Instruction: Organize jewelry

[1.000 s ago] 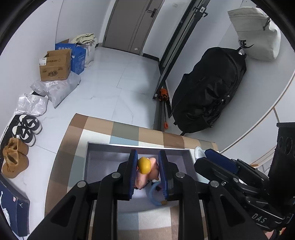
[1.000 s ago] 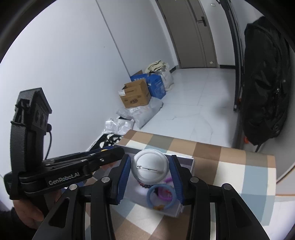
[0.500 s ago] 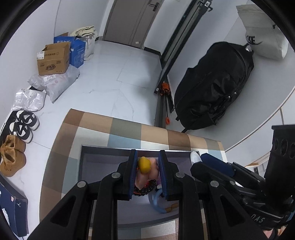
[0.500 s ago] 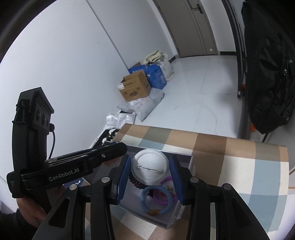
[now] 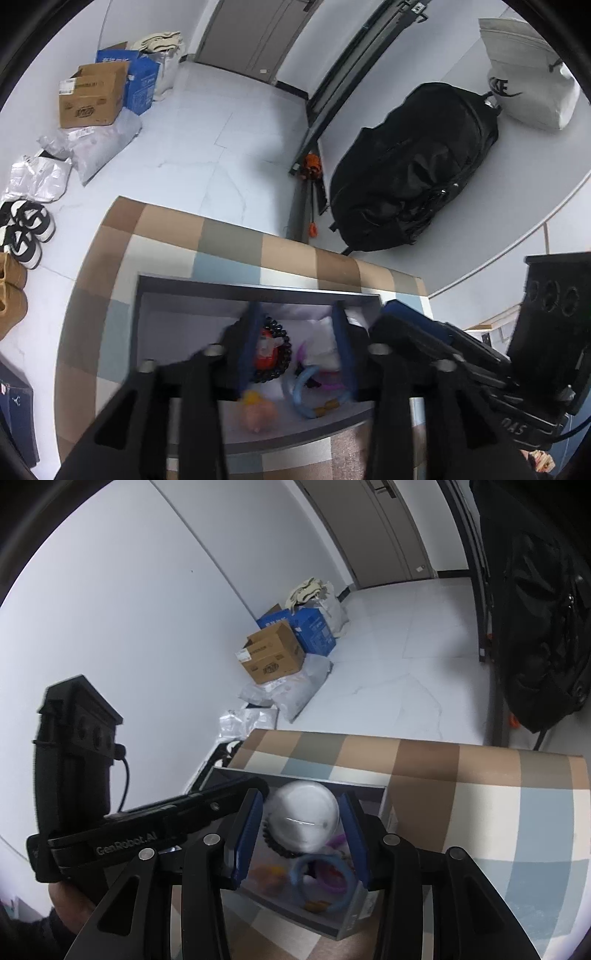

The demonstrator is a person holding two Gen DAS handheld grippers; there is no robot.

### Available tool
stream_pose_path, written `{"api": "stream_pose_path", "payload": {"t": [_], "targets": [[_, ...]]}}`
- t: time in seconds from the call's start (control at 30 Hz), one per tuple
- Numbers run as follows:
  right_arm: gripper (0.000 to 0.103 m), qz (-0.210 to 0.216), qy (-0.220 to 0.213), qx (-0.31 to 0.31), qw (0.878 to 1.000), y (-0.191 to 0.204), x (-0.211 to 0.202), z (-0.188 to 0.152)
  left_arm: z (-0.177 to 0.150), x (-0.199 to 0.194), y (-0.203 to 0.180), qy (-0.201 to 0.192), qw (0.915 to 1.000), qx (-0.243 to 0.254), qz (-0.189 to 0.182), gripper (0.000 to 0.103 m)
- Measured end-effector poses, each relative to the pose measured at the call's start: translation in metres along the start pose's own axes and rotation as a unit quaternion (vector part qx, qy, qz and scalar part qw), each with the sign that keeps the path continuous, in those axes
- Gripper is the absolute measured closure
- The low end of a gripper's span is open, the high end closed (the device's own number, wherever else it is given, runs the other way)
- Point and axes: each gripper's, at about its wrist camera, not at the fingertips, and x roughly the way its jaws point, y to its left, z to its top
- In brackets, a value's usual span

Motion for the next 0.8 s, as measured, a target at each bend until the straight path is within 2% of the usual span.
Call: {"api": "stream_pose_path", "payload": {"t": [0.03, 0.07, 0.1, 0.23, 0.3, 0.43, 0.57, 0.8], "targets": [[0.057, -0.003, -0.003, -0.003, 1.000, 0.001, -0.001, 0.000, 0.000, -0.002, 0.001, -0.007, 1.0000, -0.004, 0.000, 0.053], [0.048, -0.005, -0.007, -0.003, 1.000, 0.000, -0.003, 0.000, 0.000, -0.005, 0.001, -0.014, 0.9999, -0.006, -0.002, 0.050], [0.043, -0.001, -0.012, 0.002, 1.000, 0.000, -0.006, 0.001, 0.000, -0.007, 0.001, -0.017, 0.9998, -0.006, -0.002, 0.049], [0.042, 0.000, -0.025, 0.008, 1.000, -0.003, -0.012, 0.002, -0.001, -0.007, -0.003, -0.024, 0.9995, 0.008, 0.018, 0.046], [0.035, -0.001, -0.027, 0.012, 1.000, -0.004, -0.013, 0.002, -0.001, -0.006, -0.003, -0.024, 0.9993, 0.011, 0.025, 0.044], [0.032, -0.003, -0.027, 0.016, 1.000, -0.004, -0.013, 0.001, -0.002, -0.008, -0.003, -0.030, 0.9988, 0.014, 0.037, 0.041], [0.025, -0.009, -0.033, 0.014, 0.999, -0.004, -0.016, 0.000, -0.004, -0.016, -0.001, -0.051, 0.9973, 0.013, 0.051, 0.031], [0.020, -0.014, -0.040, 0.008, 0.999, 0.000, -0.022, -0.005, -0.007, -0.029, -0.005, -0.075, 0.9941, 0.026, 0.074, 0.027]]}}
